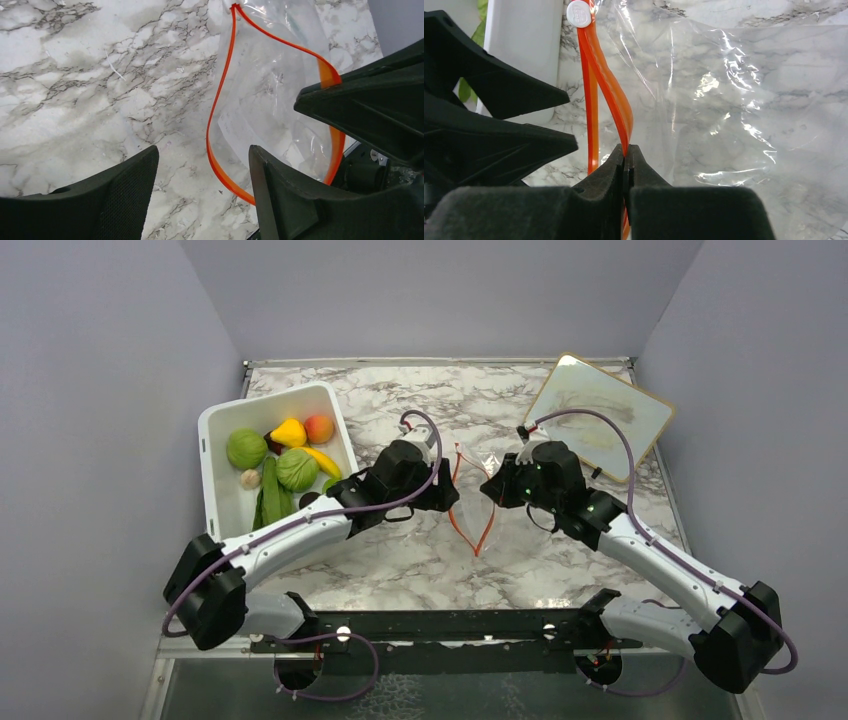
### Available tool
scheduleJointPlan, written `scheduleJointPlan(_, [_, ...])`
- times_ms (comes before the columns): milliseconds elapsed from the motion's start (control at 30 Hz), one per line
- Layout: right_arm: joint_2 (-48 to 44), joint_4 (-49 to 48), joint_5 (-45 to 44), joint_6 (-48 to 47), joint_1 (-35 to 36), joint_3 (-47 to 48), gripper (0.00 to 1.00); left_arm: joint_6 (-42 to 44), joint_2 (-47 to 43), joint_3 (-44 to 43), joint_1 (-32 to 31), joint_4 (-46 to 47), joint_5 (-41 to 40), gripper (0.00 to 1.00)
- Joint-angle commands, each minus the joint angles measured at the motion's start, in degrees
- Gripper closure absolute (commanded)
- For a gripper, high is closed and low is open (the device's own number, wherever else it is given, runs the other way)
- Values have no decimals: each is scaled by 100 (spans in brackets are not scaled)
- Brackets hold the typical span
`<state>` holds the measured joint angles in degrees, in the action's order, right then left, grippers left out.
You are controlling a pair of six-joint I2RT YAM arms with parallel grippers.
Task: Place the food in the zip-top bag and seal the zipper
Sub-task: Open the zipper of the food storage bag at the center of the board, then pick up the fake vegetable from the bin.
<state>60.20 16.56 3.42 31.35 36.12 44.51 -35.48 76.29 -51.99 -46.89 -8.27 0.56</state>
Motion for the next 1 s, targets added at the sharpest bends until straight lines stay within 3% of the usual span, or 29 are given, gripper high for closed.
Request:
scheduleJointPlan(0, [44, -279, 127, 97, 22, 8, 99, 357, -470, -238, 5, -503, -443, 28])
scheduleJointPlan(300, [-167, -232, 141, -12, 27, 79, 99, 701, -1055, -528, 14, -1339, -1753, 1])
scheduleJointPlan(533, [-202, -254, 250, 53, 27, 26, 99, 743, -1135, -779, 322, -1858, -2687, 0])
scheduleJointPlan(733, [-170, -382, 438, 178, 27, -90, 99, 762, -1294, -918, 870, -2053, -2641, 5])
scheduleJointPlan(967, [-20, -455, 676, 120, 22, -4, 99, 722, -1210, -620, 2051, -2045, -2315, 8])
